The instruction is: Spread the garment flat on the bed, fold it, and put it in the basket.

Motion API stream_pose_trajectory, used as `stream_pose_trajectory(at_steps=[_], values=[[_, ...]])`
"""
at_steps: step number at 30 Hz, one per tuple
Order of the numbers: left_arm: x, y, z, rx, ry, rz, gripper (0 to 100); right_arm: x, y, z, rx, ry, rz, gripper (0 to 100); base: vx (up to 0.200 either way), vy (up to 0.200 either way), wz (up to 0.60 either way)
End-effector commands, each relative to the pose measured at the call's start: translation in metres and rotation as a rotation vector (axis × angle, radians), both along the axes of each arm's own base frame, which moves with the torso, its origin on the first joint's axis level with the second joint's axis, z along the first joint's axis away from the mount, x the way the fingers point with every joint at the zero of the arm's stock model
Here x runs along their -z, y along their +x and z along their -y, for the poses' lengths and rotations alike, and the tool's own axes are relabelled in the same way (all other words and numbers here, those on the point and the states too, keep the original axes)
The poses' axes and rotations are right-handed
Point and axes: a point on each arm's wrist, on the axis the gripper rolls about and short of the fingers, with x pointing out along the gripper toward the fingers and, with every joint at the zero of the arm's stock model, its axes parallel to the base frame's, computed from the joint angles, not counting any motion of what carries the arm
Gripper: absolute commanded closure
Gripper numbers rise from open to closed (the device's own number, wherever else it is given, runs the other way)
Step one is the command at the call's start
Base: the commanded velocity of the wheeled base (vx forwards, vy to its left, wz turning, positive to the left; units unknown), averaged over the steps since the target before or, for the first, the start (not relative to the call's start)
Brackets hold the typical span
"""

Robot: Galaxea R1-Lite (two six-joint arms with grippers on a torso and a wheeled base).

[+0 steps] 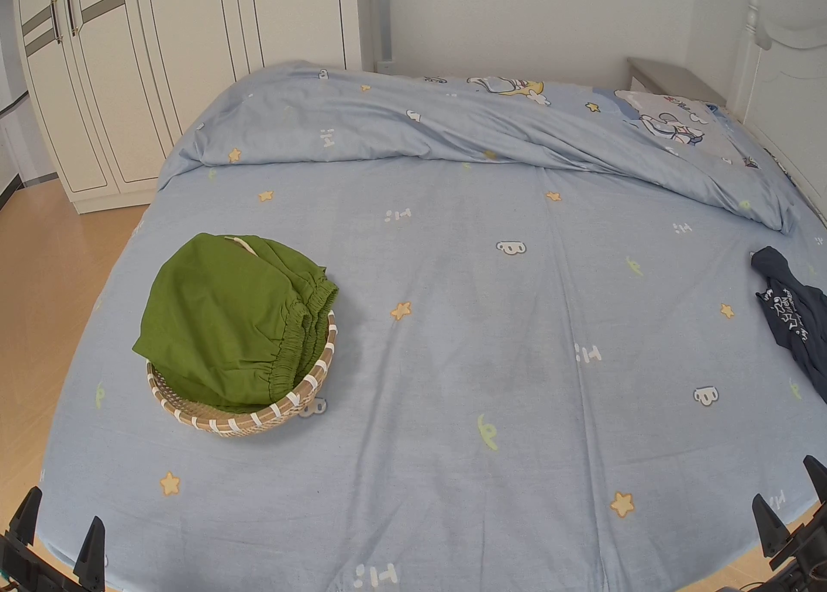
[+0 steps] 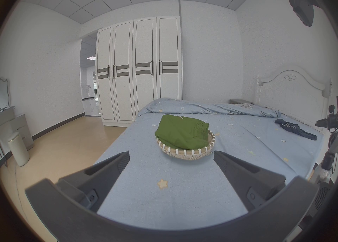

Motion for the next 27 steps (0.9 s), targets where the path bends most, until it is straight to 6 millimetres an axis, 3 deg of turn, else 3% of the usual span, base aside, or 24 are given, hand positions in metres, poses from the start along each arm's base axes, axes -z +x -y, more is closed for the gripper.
stream_pose_trajectory(at_steps=[1,27], values=[[0.0046,0.0008,0.0,-0.001,0.0,-0.011,0,0.0003,-0.0013,0.0,-0.002,-0.001,0.016,0,-0.2,-0.2,0.0],[0.0045,0.0008,0.0,0.002,0.001,-0.009,0,0.0003,-0.0013,0.0,0.001,0.0,0.016,0,0.0,-0.2,0.0]])
